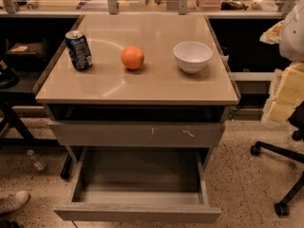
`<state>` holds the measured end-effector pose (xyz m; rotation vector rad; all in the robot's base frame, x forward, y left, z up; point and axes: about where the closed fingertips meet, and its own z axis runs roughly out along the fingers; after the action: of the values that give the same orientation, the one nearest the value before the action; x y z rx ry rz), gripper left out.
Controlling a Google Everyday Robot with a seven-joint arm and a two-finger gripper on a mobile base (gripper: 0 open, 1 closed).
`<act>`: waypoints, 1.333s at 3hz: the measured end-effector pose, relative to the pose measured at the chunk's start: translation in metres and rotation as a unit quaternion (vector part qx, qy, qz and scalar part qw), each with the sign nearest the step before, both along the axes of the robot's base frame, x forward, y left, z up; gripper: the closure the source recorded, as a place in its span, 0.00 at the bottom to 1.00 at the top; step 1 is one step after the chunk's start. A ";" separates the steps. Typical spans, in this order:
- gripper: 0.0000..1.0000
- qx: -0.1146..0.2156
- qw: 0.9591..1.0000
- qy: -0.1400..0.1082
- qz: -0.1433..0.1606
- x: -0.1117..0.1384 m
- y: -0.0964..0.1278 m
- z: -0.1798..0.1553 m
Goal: Close middle drawer
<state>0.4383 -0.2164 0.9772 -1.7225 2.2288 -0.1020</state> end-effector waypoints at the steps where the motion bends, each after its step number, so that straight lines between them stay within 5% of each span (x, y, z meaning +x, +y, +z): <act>1: 0.00 0.000 1.000 0.000 0.000 0.000 0.000 0.000; 4: 0.64 0.000 1.000 0.000 0.000 0.000 0.000 0.000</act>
Offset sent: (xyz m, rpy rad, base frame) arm 0.0000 0.0000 0.0000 0.0000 0.0000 0.0000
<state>0.4383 -0.2164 0.9773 -1.7224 2.2287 -0.1021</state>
